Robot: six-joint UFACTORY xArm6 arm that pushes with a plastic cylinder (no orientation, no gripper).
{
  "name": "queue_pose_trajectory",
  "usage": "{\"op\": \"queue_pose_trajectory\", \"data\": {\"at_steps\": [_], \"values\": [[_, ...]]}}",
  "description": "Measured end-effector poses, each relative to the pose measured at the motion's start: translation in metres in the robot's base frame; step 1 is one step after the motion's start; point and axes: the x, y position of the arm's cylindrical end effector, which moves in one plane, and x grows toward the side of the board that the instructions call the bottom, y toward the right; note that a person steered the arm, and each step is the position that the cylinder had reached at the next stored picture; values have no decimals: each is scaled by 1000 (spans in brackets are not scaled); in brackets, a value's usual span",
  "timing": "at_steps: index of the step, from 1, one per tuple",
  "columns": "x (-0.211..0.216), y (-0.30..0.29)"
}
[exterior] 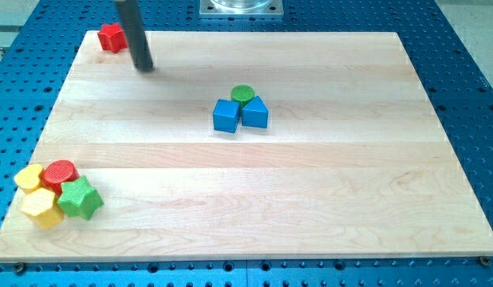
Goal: Move the red star slightly downwards
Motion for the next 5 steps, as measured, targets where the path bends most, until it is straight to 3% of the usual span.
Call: {"op": "queue_pose_trajectory", "data": {"at_steps": [1,4,5], "values": [[-60,-1],[-61,-43],[-44,-65]]}}
